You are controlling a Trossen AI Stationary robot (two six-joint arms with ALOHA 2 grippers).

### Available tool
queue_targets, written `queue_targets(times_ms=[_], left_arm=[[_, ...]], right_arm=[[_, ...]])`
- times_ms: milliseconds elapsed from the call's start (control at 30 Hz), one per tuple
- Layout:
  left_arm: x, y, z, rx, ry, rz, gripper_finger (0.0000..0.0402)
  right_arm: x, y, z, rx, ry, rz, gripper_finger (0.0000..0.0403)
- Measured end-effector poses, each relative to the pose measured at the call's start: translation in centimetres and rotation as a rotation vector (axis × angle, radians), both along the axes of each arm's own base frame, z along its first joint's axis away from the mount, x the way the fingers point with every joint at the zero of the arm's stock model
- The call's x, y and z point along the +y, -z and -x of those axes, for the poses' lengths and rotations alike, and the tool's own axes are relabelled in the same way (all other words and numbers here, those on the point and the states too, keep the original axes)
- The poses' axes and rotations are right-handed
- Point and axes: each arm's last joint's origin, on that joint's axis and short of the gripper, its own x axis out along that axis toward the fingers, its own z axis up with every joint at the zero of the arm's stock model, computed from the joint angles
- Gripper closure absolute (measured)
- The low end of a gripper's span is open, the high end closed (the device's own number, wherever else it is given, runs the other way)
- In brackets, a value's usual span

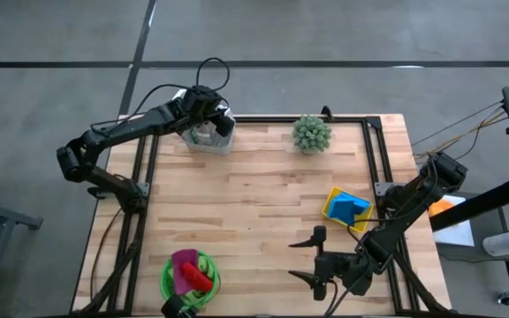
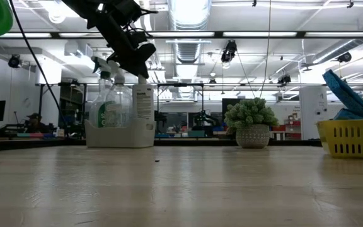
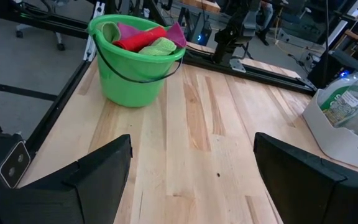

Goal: Pick & Place Kitchen Items
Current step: Put the white cleaner bottle into the gray bin, then return to Home Position

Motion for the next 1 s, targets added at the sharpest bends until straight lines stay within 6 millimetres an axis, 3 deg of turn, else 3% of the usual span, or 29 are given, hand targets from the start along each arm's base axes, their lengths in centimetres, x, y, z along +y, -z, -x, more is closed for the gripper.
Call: queue_targets(times_ms=[367,700,1000], left_arm=[[0.3,0.8,-0.5,0.035,0.018,0.003,0.0296],[-1.1,-0.9,0.6,0.023,0.087,0.002,0.0219],[-1.8,-1.8,1.3,0.020,0.161,-0.004,0.0184]], right_arm=[[0.0,0.0,0.0,0.003,-0.010,-0.005,0.0069],[0.0,0.0,0.0,0.004,-0.012,-0.006,0.0069],[0.1,0.0,0.0,0.003,-0.016,-0.006,0.0069]])
